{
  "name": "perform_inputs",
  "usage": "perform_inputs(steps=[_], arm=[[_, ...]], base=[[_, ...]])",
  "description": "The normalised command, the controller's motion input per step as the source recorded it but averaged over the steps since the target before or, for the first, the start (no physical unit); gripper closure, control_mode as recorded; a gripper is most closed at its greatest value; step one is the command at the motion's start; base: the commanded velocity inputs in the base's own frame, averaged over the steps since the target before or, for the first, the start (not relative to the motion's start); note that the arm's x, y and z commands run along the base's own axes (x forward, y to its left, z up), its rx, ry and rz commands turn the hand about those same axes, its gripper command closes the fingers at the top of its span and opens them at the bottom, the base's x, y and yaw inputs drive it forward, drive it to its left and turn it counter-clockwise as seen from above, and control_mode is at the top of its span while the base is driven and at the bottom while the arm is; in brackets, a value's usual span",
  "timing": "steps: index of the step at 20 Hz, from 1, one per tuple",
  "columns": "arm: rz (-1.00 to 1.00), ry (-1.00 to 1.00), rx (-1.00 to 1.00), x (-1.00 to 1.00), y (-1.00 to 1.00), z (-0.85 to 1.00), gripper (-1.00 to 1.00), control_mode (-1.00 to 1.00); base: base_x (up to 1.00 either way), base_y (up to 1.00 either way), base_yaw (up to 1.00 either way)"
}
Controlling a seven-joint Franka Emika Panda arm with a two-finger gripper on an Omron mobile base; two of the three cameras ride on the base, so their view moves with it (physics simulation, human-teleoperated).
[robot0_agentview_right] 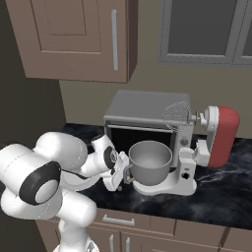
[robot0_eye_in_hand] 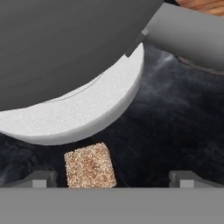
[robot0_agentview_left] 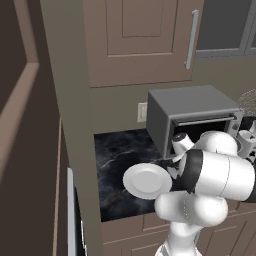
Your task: Add butter and sugar cubes to the stand mixer bowl and then turn on the stand mixer to begin making frosting.
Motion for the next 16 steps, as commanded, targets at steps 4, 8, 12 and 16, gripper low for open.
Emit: perform_inputs(steps=[4, 8, 12, 16], arm=[[0.00, -0.03, -0.03, 0.00, -0.02, -0.28, -1.00, -1.00], [0.00, -0.05, -0.03, 0.00, -0.02, -0.16, -1.00, -1.00], [0.00, -0.06, -0.02, 0.00, -0.04, -0.11, -1.00, -1.00], [0.00, -0.06, -0.02, 0.00, -0.06, -0.11, -1.00, -1.00]], base=[[0.00, 0.00, 0.00], [0.00, 0.00, 0.00], [0.00, 0.00, 0.00], [0.00, 0.00, 0.00]])
